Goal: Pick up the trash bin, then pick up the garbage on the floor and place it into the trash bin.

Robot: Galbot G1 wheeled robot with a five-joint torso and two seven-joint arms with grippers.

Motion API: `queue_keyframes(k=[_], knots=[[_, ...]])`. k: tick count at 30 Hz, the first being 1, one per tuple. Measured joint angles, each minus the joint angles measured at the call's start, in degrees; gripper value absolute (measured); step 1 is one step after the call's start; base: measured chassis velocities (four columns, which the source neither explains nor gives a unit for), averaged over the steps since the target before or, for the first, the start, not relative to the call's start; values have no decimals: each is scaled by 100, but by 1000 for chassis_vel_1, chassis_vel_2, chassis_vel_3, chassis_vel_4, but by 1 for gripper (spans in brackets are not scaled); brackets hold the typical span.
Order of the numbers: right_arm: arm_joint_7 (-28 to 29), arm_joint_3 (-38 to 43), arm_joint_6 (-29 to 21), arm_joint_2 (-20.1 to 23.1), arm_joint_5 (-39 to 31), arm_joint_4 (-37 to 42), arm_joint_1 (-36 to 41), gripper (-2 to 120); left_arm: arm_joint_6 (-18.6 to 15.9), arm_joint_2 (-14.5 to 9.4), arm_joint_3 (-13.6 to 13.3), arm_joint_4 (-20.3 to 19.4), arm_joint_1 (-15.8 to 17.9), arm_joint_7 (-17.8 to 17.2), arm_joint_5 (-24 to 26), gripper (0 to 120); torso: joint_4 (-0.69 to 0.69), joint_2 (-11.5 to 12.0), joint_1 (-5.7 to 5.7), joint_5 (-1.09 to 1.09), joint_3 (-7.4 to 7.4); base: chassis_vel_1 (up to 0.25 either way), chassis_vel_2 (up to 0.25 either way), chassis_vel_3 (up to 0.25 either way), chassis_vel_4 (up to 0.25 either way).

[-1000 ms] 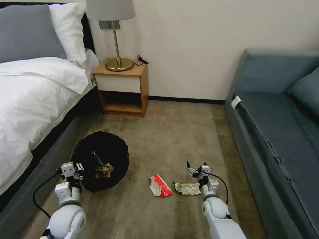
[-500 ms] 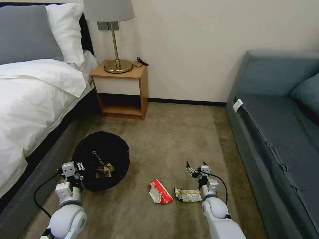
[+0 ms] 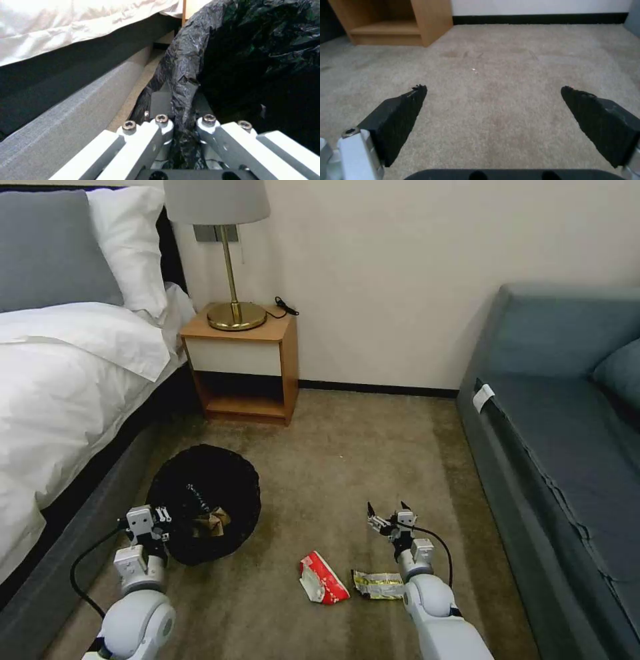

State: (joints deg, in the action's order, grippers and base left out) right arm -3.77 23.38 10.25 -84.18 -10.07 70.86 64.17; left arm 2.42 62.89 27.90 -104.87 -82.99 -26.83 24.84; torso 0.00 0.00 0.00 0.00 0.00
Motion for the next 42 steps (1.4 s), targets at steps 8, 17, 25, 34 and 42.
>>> queue_keyframes(k=[8, 17, 25, 34, 42], knots=[[-70, -255, -112, 108, 47, -97, -273, 100, 22, 12, 57, 38, -22, 7, -25, 2, 0, 0, 0, 0, 0, 0, 0, 0, 0], [-851, -1419, -818, 281, -310, 468, -318, 100, -59, 228, 183, -138, -117, 22, -256, 2, 1, 0, 0, 0, -1, 0, 0, 0, 0], [-1111, -1830, -956, 249, 132, 512, -68, 100, -277, 473, 193, -355, -112, 27, -458, 2, 0, 0, 0, 0, -1, 0, 0, 0, 0], [-1365, -2134, -961, 233, 663, 117, 15, 100, -430, 651, 180, -513, -128, 23, -567, 2, 0, 0, 0, 0, -1, 0, 0, 0, 0], [-1572, -2195, -854, 165, 1117, -46, 62, 100, -433, 672, 215, -526, -141, 14, -564, 2, 0, 0, 0, 0, -1, 0, 0, 0, 0]])
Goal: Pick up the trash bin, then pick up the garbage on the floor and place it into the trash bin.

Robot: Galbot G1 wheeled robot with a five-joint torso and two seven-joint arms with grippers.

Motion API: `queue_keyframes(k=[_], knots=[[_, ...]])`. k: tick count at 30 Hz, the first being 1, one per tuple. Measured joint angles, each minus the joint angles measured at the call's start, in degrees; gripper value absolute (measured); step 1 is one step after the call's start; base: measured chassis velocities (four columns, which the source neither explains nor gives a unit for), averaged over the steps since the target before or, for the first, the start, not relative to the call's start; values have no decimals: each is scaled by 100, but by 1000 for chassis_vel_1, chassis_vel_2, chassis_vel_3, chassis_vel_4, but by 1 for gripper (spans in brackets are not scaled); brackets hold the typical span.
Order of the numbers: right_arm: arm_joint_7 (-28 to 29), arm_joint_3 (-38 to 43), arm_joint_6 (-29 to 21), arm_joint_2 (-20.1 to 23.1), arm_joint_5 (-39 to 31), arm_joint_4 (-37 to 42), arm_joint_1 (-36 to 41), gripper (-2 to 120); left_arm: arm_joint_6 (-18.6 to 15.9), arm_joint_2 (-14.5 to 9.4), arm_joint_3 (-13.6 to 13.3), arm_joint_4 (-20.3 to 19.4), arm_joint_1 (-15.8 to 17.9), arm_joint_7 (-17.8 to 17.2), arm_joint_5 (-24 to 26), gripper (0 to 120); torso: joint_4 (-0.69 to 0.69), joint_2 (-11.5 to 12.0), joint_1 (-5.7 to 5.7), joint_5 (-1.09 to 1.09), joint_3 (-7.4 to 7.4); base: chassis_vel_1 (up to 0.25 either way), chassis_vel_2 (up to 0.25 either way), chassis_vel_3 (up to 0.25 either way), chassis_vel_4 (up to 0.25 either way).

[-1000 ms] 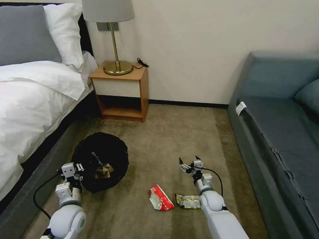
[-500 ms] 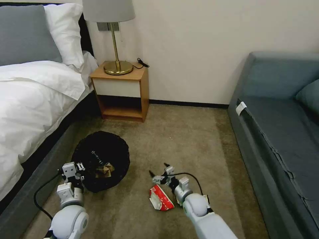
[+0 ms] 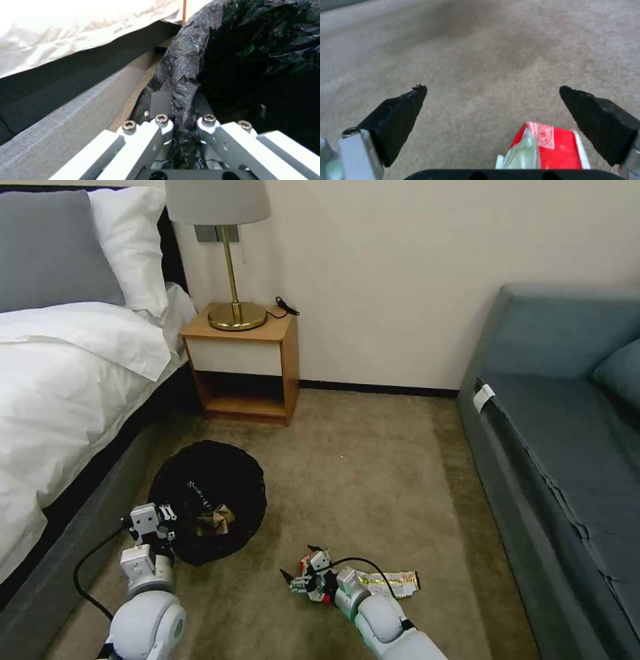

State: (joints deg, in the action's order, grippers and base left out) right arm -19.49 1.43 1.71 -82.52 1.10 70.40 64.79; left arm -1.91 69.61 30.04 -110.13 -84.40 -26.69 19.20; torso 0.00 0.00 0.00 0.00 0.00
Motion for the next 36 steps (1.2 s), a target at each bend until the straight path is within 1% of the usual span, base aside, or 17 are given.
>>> queue_keyframes(k=[9, 18, 22, 32, 33, 34, 35, 36], knots=[[10, 204, 73, 15, 415, -185, 46, 100, 88, -44, -48, 86, -3, -6, 20, 2, 0, 0, 0, 0, 0, 0, 0, 0, 0], [70, 296, 98, -72, 599, -512, -93, 100, 153, -101, -55, 46, -25, -14, 83, 2, 0, 0, 0, 0, 0, 0, 0, 0, 0], [126, 344, 119, -79, 618, -613, -128, 100, 204, -147, -27, 92, -19, -18, 131, 2, 0, 0, 0, 0, 0, 0, 0, 0, 0], [164, 478, 159, -85, 782, -922, -227, 100, 213, -136, -67, 149, 36, -18, 143, 2, 0, 0, 0, 0, 0, 0, 0, 0, 0], [154, 488, 162, -90, 807, -940, -230, 99, 213, -140, -70, 165, 48, -19, 151, 2, 0, 0, 0, 0, 0, 0, 0, 0, 0], [146, 495, 162, -94, 817, -947, -231, 95, 213, -142, -72, 177, 54, -19, 158, 2, 0, 0, 0, 0, 0, 0, 0, 0, 0], [146, 495, 162, -94, 817, -947, -231, 95, 213, -142, -72, 177, 54, -19, 158, 2, 0, 0, 0, 0, 0, 0, 0, 0, 0], [126, 503, 163, -95, 835, -952, -230, 90, 214, -143, -78, 190, 61, -19, 165, 2, 0, 0, 0, 0, 0, 0, 0, 0, 0]])
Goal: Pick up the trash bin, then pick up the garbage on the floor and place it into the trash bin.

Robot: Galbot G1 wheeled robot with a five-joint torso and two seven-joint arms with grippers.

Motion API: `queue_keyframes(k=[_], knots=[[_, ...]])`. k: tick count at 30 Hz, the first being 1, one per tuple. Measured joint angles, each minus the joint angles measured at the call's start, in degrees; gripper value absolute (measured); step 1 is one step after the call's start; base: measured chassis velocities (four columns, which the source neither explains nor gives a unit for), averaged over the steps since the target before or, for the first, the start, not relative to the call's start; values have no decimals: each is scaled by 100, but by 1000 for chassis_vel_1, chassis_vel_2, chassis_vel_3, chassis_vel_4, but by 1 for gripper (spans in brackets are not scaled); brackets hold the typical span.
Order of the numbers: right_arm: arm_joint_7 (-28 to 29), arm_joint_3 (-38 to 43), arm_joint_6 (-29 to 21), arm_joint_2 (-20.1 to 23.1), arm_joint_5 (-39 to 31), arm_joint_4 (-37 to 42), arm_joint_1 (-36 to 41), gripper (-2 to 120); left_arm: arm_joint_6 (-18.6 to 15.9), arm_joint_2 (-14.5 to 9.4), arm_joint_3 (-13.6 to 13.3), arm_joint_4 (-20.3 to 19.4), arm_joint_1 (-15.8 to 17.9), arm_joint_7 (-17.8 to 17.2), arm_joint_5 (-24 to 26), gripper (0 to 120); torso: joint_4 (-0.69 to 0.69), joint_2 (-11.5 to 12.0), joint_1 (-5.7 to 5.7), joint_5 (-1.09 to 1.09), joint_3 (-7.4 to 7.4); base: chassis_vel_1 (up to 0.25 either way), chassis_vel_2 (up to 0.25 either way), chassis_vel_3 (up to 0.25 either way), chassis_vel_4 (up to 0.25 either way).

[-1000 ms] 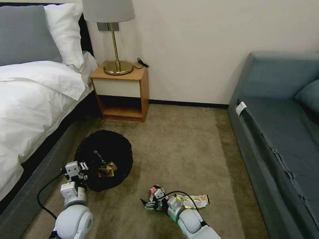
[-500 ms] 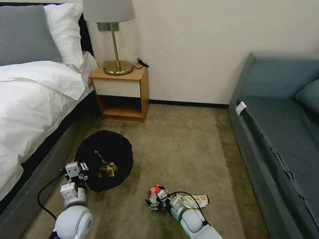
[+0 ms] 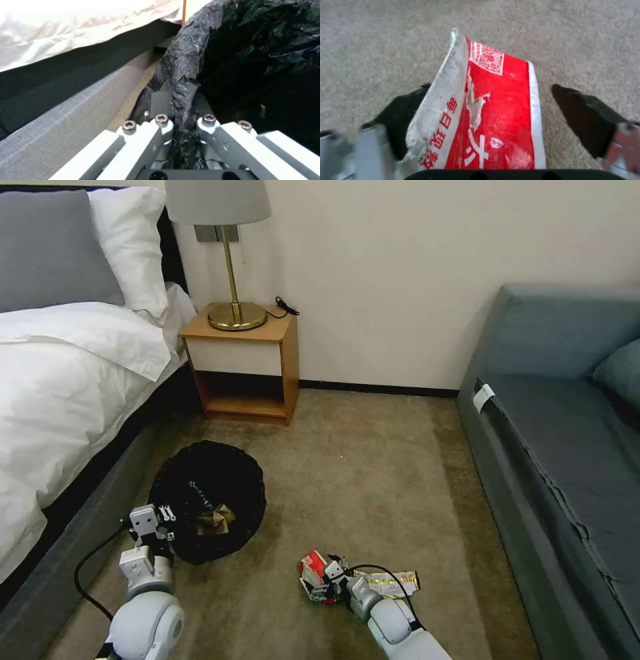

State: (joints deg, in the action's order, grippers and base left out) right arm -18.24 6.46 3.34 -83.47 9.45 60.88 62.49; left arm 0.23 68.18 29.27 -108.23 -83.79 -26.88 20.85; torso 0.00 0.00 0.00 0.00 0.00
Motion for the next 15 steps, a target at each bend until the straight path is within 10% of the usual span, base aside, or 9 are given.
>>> queue_keyframes(k=[15], knots=[[-131, 109, 122, -94, 165, -90, -20, 33, 27, -29, -8, 93, 31, 1, 60, 2, 0, 0, 0, 3, 0, 0, 0, 0, 0]])
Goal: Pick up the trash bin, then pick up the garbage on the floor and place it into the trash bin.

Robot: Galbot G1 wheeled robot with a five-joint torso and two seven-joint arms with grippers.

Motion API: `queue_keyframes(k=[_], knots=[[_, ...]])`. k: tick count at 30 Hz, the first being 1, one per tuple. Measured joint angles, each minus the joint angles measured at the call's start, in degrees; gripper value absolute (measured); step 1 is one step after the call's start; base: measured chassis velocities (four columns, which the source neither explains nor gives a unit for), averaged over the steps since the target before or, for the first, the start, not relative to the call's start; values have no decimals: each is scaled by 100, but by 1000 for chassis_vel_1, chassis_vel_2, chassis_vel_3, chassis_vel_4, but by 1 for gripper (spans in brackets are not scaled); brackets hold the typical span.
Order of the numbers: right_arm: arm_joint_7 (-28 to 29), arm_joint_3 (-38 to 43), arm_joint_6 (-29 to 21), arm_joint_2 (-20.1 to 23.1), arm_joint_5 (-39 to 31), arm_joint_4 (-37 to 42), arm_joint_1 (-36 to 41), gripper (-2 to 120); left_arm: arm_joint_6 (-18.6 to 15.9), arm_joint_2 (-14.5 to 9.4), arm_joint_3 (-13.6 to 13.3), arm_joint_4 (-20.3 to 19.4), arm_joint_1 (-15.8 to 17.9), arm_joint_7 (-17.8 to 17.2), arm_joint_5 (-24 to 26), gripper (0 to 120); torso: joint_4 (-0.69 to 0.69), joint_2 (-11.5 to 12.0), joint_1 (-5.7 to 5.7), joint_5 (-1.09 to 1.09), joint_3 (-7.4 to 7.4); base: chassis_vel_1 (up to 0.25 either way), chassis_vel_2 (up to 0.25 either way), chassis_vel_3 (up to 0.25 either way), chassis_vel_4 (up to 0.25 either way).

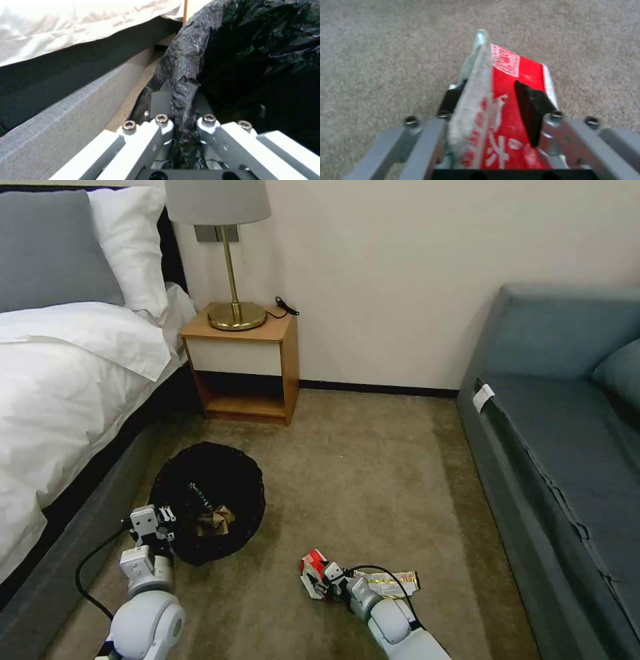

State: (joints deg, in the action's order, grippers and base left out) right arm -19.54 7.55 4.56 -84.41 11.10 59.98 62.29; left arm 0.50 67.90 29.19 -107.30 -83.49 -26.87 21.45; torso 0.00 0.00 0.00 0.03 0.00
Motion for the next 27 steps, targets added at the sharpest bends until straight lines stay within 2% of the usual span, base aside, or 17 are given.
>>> queue_keyframes(k=[2, 9, 27], knots=[[-8, 10, 20, -8, 24, -11, 0, 29, 4, -2, 0, 8, 3, 0, 3, 2, 0, 0, 0, 0, 0, 0, 0, 0, 0], [-49, 139, 84, -48, 79, -1, 33, 0, 23, -35, -9, 37, 26, 0, 53, 2, 1, 0, 0, -1, 0, 0, 0, 0, 0], [-95, 674, 195, -186, 81, 111, 28, 0, 135, -171, 10, 90, -6, 16, 190, 2, -1, 1, 0, -5, 1, 0, 0, 0, 0]])
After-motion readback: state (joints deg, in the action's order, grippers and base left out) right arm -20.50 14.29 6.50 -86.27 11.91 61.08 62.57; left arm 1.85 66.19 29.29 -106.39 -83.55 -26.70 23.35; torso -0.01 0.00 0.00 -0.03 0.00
